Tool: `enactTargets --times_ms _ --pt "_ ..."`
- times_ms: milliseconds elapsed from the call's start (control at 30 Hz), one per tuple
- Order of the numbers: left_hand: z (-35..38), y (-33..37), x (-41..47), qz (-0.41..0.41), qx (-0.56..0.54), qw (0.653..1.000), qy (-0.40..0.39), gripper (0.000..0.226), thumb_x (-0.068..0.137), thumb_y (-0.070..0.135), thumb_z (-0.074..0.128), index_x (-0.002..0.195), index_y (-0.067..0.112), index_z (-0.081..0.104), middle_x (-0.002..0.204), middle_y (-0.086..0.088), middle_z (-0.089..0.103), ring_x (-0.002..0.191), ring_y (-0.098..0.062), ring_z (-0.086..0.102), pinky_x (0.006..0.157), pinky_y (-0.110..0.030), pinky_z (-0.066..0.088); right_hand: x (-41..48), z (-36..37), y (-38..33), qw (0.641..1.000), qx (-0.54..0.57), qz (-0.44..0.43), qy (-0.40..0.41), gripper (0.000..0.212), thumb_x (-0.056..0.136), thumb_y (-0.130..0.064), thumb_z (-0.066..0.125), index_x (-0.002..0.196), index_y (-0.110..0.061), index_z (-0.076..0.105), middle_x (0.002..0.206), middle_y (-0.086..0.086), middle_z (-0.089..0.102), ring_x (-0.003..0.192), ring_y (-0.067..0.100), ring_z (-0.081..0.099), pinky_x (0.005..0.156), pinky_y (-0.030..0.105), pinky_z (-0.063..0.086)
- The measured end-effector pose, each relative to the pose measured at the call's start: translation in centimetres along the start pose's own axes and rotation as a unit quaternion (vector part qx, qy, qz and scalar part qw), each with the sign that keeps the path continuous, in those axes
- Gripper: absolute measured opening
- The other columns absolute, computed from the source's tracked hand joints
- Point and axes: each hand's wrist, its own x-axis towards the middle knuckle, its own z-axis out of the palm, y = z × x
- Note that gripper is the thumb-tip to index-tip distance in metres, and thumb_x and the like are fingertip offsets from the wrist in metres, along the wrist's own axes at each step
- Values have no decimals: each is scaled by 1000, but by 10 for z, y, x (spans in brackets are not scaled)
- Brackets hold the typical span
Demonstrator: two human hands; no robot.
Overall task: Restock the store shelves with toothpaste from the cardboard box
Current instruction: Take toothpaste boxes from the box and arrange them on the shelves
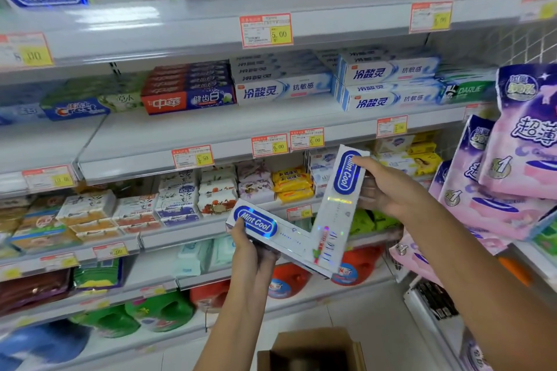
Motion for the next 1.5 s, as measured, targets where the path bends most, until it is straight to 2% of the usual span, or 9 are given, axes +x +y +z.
enactTargets --times_ms 233,367,467,600,733,1000,1100,1233,1500 --pt "-9 -5 19 -19 -30 999 28 31 95 44 44 97 15 55 109 -9 62 109 -27 55 104 -49 34 1 -5 6 999 32 -15 18 21 88 -30 65 95 -11 60 86 13 68 79 23 64 78 36 54" --pt "-4 -2 21 -18 -8 1000 9 28 97 40 46 94 14 54 90 -6 64 82 -19 58 86 -44 42 3 -4 7 999 15 -29 -10 24 87 -28 65 100 -8 62 89 14 71 82 24 68 75 36 55" --pt "1 0 20 -54 50 997 -31 33 96 40 48 109 11 57 92 -11 71 88 -24 64 73 -48 51 3 -1 7 998 -44 -36 -41 30 87 -30 65 105 -6 64 91 13 73 85 24 70 79 36 56" --pt "10 1 22 -90 114 986 -79 31 94 39 51 106 11 58 104 -18 69 100 -30 64 97 -61 42 3 5 5 991 -98 -28 -92 23 88 -32 62 96 -11 65 86 6 75 80 16 71 72 31 55" --pt "21 5 23 -88 142 980 -110 33 93 40 50 107 11 59 110 -19 68 106 -33 63 100 -63 39 8 6 3 985 -118 -17 -124 21 89 -32 60 96 -13 66 87 4 75 79 13 72 64 26 54" --pt "33 -13 7 -76 104 976 -174 40 96 41 41 113 11 61 108 -14 71 96 -27 69 95 -58 44 15 13 -18 944 -243 3 -222 43 70 -40 64 100 -10 66 102 8 73 93 17 69 92 34 53" --pt "34 -27 0 -70 51 981 -175 43 95 44 40 114 13 63 117 -14 67 115 -31 60 107 -61 33 17 13 -40 920 -304 -3 -247 40 76 -37 61 103 -8 66 94 3 73 82 9 68 78 22 57" --pt "38 -35 -13 -66 19 981 -183 44 96 47 34 105 16 65 106 -9 72 102 -25 67 106 -57 34 17 15 -63 891 -373 6 -259 25 88 -33 55 95 -11 64 84 -4 73 75 4 68 62 15 51" --pt "38 -41 -19 -58 14 980 -190 59 81 55 42 124 18 57 126 -10 63 120 -28 55 106 -49 37 16 31 -60 853 -437 25 -283 28 91 -32 54 102 -8 65 93 0 72 86 11 67 85 24 53"
